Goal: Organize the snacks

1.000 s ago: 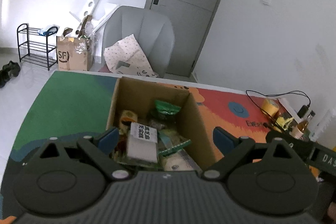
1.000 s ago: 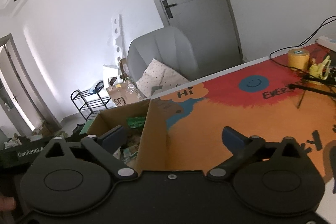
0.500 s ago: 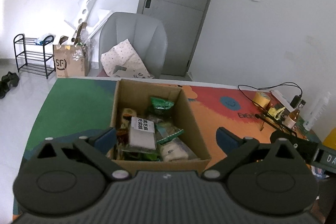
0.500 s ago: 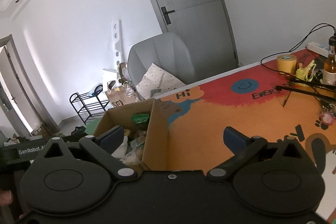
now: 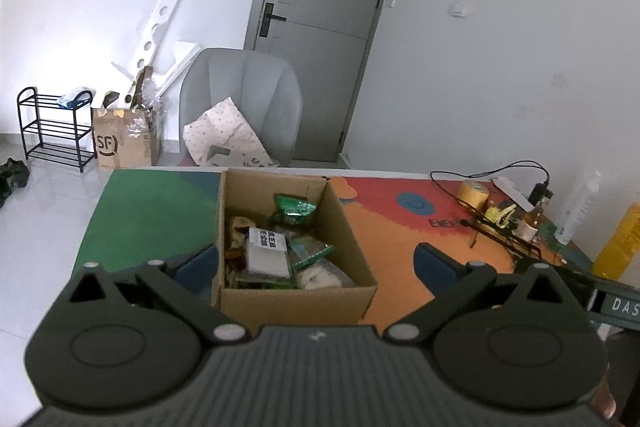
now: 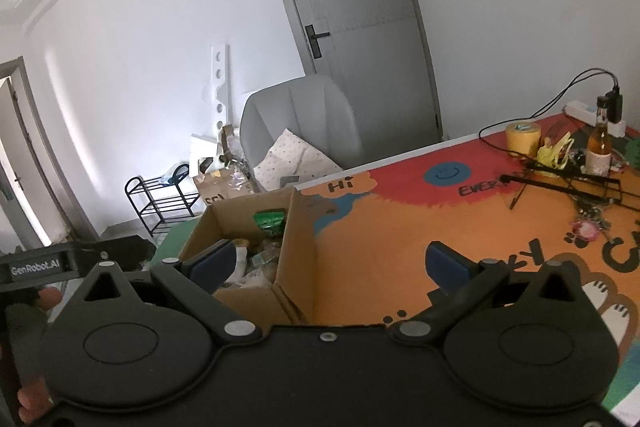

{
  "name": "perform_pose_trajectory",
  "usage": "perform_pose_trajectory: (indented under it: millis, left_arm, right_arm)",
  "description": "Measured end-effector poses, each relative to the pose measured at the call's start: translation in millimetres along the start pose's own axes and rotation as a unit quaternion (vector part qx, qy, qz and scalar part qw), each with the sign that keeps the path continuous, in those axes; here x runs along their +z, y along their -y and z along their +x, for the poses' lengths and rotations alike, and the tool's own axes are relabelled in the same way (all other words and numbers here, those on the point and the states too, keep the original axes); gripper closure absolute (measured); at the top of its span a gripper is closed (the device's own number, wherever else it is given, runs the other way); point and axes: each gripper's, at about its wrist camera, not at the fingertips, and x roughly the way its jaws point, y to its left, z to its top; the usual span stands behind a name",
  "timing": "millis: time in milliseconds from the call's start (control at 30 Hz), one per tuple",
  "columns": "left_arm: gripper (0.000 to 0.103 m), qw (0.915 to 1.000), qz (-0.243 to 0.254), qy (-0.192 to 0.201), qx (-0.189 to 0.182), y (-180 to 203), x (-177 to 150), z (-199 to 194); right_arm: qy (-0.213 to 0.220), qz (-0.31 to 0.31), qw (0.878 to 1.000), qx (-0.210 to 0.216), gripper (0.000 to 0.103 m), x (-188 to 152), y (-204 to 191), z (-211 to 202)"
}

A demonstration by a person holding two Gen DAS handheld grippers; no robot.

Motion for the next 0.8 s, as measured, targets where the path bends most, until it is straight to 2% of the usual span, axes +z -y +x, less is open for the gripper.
perform_pose_trajectory:
  millis: [467, 700, 800]
  left_arm:
    - [0.000, 0.9990, 0.039, 0.011, -0.017, 9, -6, -48]
    - [0.000, 0.9973, 0.070, 0.017, -0.016, 22, -8, -74]
    - [0.000, 0.9974, 0.070, 0.006, -0.018, 21, -9, -80]
  right_arm:
    - [0.018, -0.026, 0.999, -0.009, 0.000, 4, -4, -60]
    - [0.005, -0.027, 0.999, -0.019, 0.000, 6, 7, -86]
    - [0.004, -0.032, 0.999, -0.019, 0.000, 7, 8, -95]
